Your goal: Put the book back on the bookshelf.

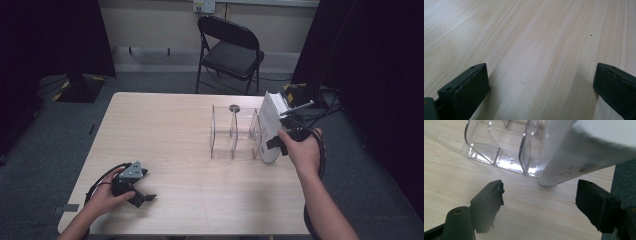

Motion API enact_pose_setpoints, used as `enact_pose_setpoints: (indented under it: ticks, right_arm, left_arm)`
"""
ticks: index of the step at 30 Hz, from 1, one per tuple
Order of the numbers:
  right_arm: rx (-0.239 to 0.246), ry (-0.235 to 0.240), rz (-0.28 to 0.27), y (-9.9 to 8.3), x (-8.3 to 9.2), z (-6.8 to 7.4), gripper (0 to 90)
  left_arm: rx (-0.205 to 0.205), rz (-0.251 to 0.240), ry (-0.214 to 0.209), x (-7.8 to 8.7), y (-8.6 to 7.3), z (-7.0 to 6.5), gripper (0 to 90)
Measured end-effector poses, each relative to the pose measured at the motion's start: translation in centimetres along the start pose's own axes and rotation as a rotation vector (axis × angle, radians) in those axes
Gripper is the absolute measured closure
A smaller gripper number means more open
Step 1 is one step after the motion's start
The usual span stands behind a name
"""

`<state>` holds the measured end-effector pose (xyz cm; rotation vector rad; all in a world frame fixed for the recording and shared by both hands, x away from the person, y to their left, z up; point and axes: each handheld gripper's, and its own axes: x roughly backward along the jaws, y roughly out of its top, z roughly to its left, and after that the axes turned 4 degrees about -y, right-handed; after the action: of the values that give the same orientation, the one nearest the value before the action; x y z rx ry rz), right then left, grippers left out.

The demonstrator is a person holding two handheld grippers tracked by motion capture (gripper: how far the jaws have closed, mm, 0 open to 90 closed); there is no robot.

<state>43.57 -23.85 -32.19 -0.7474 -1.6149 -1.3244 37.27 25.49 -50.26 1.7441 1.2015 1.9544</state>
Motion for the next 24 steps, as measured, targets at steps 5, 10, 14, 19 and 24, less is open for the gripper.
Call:
enact_pose_setpoints:
  ticks: [5,10,14,19,24]
  right_arm:
    - [0.019,0.048,-0.013,-0.8,-0.4,1.0,21.0]
    - [0.050,0.096,-0.017,-1.4,-1.0,2.2,20.8]
    - [0.095,0.111,-0.031,-1.6,-1.6,3.3,20.4]
    - [0.117,0.146,-0.032,-1.9,-2.3,4.4,20.2]
    - [0.131,0.184,-0.046,-2.1,-2.9,5.2,20.2]
  left_arm:
    - [-0.001,0.000,0.001,0.0,0.0,0.0,0.0]
    - [-0.001,0.000,0.001,0.0,0.0,0.0,0.0]
    - [0.000,-0.006,0.006,-0.1,0.0,0.0,0.0]
    - [0.000,-0.005,0.006,-0.1,0.0,0.0,0.0]
    - [0.003,-0.006,0.004,-0.1,0.0,0.0,0.0]
